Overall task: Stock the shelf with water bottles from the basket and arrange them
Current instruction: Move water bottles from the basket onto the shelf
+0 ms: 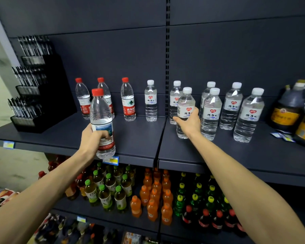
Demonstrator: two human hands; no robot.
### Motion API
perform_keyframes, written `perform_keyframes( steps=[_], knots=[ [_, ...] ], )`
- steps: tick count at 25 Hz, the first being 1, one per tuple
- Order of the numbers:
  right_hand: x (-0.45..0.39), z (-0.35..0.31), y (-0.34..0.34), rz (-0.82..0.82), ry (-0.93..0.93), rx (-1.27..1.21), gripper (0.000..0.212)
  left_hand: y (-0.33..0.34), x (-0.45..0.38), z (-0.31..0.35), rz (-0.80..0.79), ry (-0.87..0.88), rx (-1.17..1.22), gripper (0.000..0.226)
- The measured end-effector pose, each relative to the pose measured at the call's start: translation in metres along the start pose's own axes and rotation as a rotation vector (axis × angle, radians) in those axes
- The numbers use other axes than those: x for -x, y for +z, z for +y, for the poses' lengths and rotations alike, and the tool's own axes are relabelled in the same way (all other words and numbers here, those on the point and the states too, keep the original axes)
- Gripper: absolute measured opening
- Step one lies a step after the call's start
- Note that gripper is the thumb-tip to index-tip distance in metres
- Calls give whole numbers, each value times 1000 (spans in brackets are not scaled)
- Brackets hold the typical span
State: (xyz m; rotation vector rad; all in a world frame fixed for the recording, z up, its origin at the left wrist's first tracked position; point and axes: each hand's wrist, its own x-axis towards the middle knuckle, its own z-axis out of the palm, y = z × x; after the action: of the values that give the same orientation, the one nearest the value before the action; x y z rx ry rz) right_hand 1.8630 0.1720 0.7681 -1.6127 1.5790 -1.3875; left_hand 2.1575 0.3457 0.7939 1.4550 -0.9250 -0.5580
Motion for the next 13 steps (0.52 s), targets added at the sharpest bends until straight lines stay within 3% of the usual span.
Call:
perform_keyframes(
  steps=[5, 11, 13],
  knots=[
    [12, 0, 12, 13, 9, 66, 72, -8, 6, -6, 42, -11, -12, 31],
    [8, -11, 25, -29, 36, 100, 89, -29, 12, -12, 42, -19, -27, 34],
    [17, -15, 25, 74, 17, 100, 100, -36, 14, -13, 38, -20, -63, 42]
  ],
)
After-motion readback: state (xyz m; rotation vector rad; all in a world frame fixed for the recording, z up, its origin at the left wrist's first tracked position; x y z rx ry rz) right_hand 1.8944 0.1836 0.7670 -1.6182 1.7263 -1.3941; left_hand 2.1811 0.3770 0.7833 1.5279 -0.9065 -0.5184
